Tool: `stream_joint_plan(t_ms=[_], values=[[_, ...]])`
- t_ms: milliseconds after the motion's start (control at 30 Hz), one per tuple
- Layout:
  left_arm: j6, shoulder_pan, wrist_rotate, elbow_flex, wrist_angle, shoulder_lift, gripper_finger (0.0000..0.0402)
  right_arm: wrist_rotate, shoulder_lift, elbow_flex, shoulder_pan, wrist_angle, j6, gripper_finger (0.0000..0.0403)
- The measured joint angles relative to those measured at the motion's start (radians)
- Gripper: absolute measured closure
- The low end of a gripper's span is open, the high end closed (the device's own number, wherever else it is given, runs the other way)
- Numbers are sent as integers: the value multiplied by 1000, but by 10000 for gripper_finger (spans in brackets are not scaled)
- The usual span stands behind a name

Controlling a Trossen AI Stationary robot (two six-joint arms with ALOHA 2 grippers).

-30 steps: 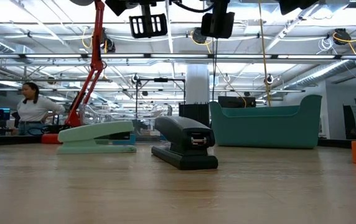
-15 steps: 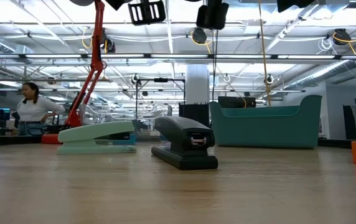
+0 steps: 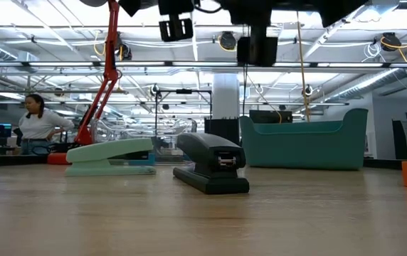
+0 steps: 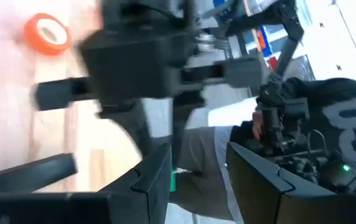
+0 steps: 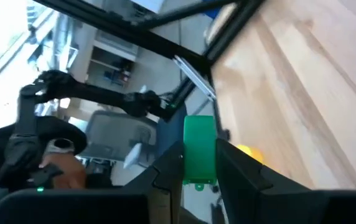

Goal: Pick and place Stapler, Stapler remover, tape
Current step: Put the green stapler into the green bin

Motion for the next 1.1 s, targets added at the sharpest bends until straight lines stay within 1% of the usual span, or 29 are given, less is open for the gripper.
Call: stream_joint_plan(t_ms=[100,233,433,633,767,867,967,1100], values=[[4,7,2,0,-16,0,245,0,-9,4,-16,-7,-17,328],[28,2,-2,0,-44,0,245,-1,-29,1,-57,-125,-53,328],[79,-41,-52,-1,-107,0,245,-2,-118,3,-176,-407,-144,328],[127,-66,-140,-1,-170,2,245,9,-248,3,-345,-683,-263,328],[132,-66,-192,-2,-182,2,245,96,-330,3,-477,-870,-359,328],[123,-56,-228,-2,-181,2,245,218,-380,3,-565,-1007,-419,328],[88,-48,-265,-2,-176,2,245,319,-410,3,-633,-1113,-486,328],[60,-48,-314,-2,-150,2,245,365,-410,3,-701,-1180,-569,328]])
